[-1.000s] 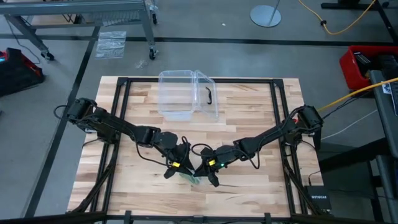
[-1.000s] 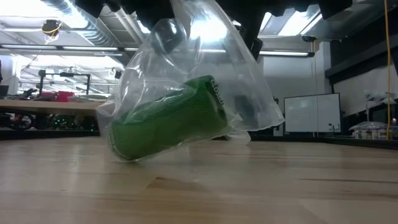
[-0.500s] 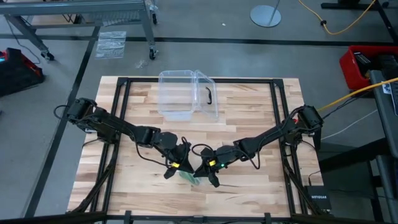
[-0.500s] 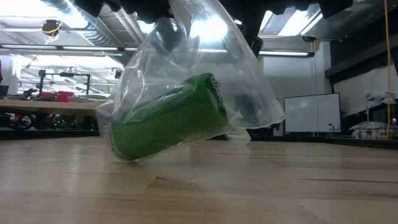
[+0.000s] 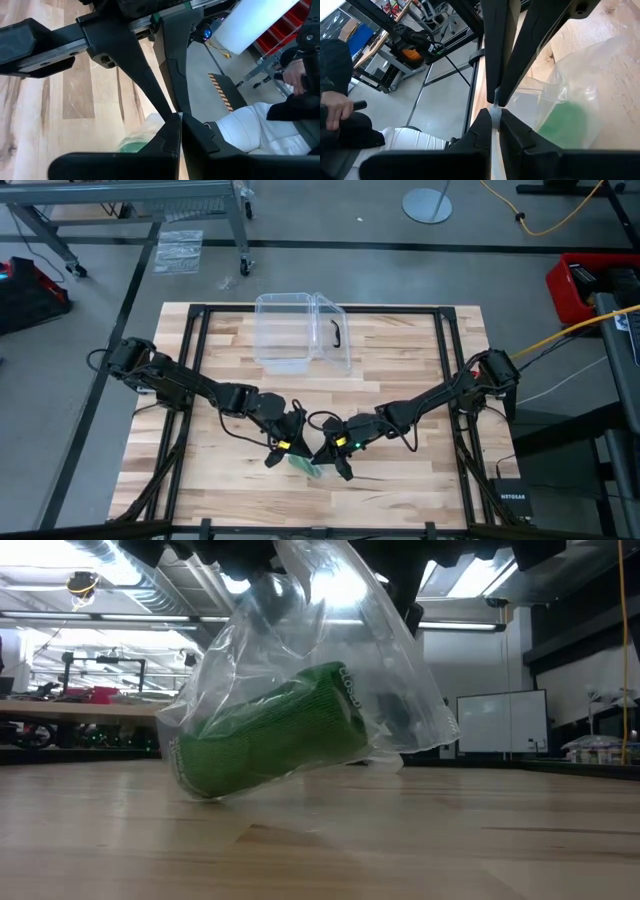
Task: Roll bandage
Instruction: Close the transparent zip bag
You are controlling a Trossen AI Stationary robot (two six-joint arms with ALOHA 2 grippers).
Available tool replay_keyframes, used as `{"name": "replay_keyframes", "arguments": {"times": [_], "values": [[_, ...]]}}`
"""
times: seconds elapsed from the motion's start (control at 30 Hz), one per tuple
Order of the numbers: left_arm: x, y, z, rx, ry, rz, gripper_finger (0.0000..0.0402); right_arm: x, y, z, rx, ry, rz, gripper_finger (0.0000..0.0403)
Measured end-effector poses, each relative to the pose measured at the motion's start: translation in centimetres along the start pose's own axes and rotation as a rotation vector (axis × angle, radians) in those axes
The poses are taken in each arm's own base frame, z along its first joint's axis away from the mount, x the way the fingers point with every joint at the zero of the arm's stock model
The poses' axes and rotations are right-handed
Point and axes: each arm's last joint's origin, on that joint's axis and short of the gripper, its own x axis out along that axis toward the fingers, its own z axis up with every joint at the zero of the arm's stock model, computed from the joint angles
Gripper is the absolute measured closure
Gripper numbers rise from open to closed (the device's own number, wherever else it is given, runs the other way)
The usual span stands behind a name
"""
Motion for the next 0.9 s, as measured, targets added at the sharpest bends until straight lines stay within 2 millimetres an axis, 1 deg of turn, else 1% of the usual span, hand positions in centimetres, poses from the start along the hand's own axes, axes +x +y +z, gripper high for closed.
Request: {"name": "replay_keyframes", "arguments": {"times": [0.2, 0.6, 0.77, 0.9], "values": [[-0.3, 0.6, 0.3, -0.028, -0.008, 0.006, 0.0402, 0.1, 0.4, -0.3, -0.005, -0.011, -0.017, 0.0385], [-1.0, 0.4, 0.8, -0.022, -0.023, 0.009, 0.0401, 0.0, 0.5, -0.3, -0.003, -0.001, -0.008, 0.0385], [-1.3, 0.4, 1.3, -0.015, -0.063, 0.023, 0.0401, 0.2, 0.6, -1.2, -0.003, 0.066, -0.003, 0.0385], [-1.3, 0.7, 1.3, -0.026, -0.054, 0.017, 0.0401, 0.2, 1.0, -1.5, -0.009, 0.053, -0.010, 0.0385]]}}
